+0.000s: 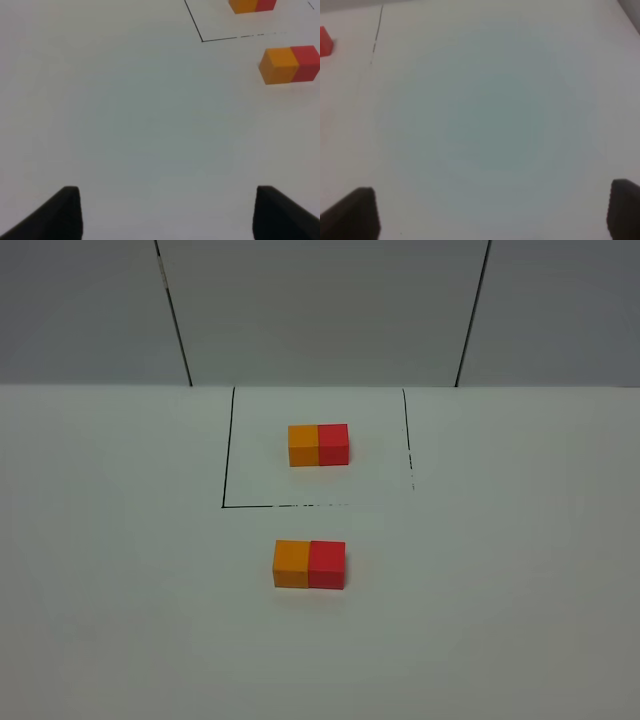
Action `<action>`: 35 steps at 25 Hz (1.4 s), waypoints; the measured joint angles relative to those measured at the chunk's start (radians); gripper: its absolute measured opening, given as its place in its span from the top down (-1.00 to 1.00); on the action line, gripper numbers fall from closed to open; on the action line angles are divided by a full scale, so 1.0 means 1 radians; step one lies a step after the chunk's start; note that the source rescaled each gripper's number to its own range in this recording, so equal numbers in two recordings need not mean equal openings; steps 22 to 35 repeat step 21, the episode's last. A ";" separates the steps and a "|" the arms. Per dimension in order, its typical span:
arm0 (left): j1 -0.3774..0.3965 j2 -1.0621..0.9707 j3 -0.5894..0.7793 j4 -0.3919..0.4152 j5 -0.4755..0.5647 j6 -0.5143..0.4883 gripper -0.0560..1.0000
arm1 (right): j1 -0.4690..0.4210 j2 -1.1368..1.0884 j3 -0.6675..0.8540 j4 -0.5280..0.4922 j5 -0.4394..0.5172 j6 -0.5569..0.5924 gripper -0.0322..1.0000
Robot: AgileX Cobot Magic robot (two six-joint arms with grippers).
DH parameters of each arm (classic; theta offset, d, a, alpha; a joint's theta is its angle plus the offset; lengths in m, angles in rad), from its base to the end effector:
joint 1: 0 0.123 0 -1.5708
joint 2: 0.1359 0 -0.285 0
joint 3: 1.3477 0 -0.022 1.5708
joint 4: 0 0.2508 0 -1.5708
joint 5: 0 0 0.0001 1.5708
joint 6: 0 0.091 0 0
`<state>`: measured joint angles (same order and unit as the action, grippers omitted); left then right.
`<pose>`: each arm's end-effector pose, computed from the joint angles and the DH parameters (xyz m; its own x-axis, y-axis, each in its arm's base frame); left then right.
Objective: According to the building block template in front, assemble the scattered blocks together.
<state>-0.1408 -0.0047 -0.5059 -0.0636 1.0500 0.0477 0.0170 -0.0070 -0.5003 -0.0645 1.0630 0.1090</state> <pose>-0.0066 -0.0041 0.2799 -0.4288 0.0769 -0.9001 0.1961 0.9805 -0.0096 -0.0060 -0.0052 0.2773 -0.4468 0.0698 -0.8919 0.0681 0.9967 0.0439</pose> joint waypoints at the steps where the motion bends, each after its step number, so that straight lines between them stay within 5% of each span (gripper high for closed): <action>1: 0.000 0.000 0.000 0.000 0.000 0.000 -0.24 | 0.000 0.000 0.000 0.000 0.000 0.000 -0.69; 35: 0.000 0.000 0.000 0.000 0.000 0.000 -0.24 | 0.000 0.000 0.000 0.000 0.000 0.000 -0.69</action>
